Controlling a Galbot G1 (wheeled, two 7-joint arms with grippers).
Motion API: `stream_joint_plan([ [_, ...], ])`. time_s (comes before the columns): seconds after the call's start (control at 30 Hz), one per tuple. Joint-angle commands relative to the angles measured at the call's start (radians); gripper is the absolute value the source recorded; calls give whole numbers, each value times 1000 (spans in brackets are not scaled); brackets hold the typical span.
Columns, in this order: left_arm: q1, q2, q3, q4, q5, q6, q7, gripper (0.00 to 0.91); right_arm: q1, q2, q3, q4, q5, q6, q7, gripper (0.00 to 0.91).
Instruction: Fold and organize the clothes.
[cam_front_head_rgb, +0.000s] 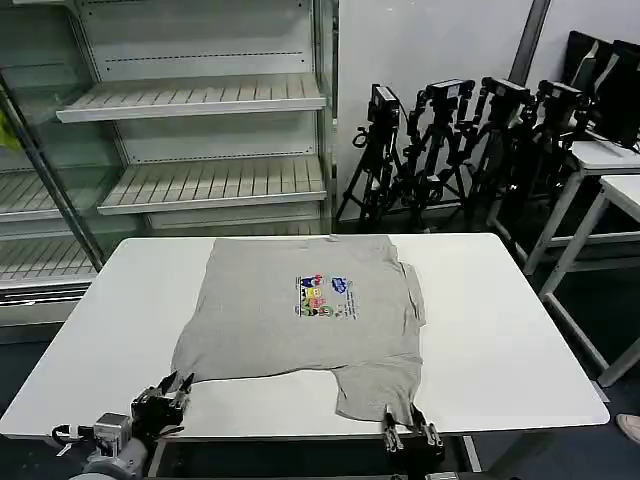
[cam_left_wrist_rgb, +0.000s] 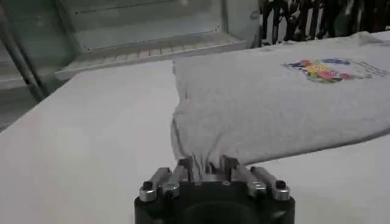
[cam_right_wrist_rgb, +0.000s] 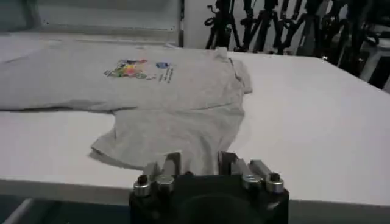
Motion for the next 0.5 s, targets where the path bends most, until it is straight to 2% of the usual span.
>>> stream_joint_plan([
  [0.03, 9, -2, -4, -4, -7, 6, 3, 20, -10, 2, -3, 7, 14, 13, -1, 0],
  [0.2, 38, -13, -27, -65, -19, 6, 2, 20, -44, -3, -1, 55, 6, 55, -1, 0],
  [0.5, 119, -25, -70, -235, -17, 7, -5, 20, -162, -66, 32, 232, -26, 75, -9, 0],
])
